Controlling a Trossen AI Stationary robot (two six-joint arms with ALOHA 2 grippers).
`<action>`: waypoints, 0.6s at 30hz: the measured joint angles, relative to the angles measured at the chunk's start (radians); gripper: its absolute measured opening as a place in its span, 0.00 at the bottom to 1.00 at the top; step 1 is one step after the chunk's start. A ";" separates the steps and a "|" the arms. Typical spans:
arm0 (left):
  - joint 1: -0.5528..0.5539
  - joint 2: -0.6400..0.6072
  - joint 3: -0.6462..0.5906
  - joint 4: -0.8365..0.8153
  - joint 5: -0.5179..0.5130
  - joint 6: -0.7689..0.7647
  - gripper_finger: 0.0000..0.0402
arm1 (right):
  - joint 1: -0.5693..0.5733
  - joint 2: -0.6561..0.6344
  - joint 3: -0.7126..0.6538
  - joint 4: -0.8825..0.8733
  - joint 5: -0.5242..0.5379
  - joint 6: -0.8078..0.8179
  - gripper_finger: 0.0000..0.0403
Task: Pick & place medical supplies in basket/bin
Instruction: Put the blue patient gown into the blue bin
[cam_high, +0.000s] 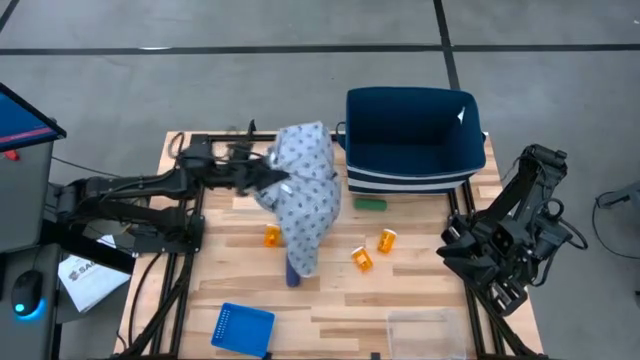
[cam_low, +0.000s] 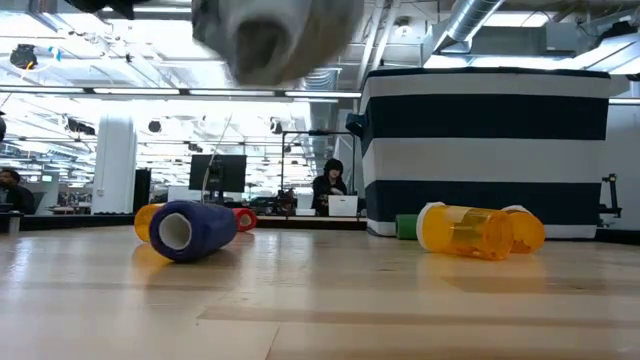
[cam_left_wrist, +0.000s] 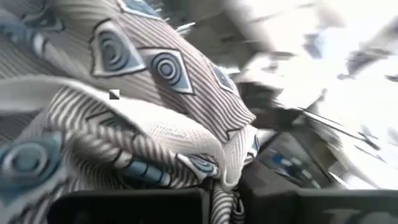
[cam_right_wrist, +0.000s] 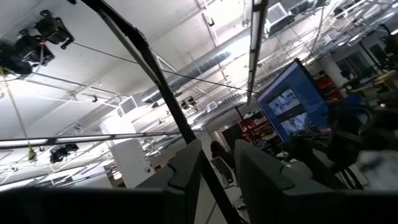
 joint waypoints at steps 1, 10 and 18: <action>-0.008 -0.008 0.000 0.087 0.018 0.041 0.01 | 0.000 0.000 0.000 -0.001 -0.005 0.000 0.24; 0.018 0.151 0.257 0.267 -0.077 0.503 0.01 | -0.001 0.000 0.000 0.023 -0.057 -0.010 0.24; 0.081 0.544 0.766 -0.021 -0.009 0.849 0.01 | 0.000 0.000 0.000 0.072 -0.183 -0.079 0.24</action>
